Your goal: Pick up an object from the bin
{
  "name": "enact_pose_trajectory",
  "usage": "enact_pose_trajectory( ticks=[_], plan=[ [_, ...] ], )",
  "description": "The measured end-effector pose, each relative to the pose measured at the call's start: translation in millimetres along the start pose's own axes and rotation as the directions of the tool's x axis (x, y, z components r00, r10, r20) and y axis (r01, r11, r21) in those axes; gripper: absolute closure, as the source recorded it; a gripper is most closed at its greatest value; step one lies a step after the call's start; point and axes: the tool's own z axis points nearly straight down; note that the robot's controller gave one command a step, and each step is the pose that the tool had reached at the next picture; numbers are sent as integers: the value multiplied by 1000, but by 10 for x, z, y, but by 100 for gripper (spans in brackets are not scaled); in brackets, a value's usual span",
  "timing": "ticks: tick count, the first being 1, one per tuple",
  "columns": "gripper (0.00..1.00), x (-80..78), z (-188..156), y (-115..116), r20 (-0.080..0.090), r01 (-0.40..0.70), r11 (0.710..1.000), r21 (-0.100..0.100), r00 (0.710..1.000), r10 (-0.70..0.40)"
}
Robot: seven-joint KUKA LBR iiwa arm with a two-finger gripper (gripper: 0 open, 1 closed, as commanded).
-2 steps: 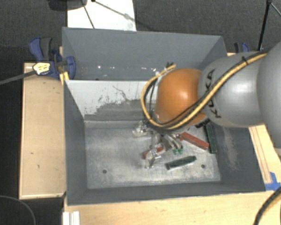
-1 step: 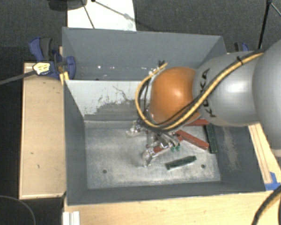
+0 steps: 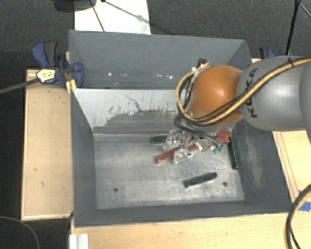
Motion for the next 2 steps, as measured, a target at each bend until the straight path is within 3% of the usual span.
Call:
enact_pose_trajectory(
  ticks=[1, 2],
  plan=[
    [100, -1, 0, 1, 0, -2, 1000, 0, 1000, 2],
    [100, 66, -1336, 86, -2, -16, 1000, -1, 1000, 16]
  ],
)
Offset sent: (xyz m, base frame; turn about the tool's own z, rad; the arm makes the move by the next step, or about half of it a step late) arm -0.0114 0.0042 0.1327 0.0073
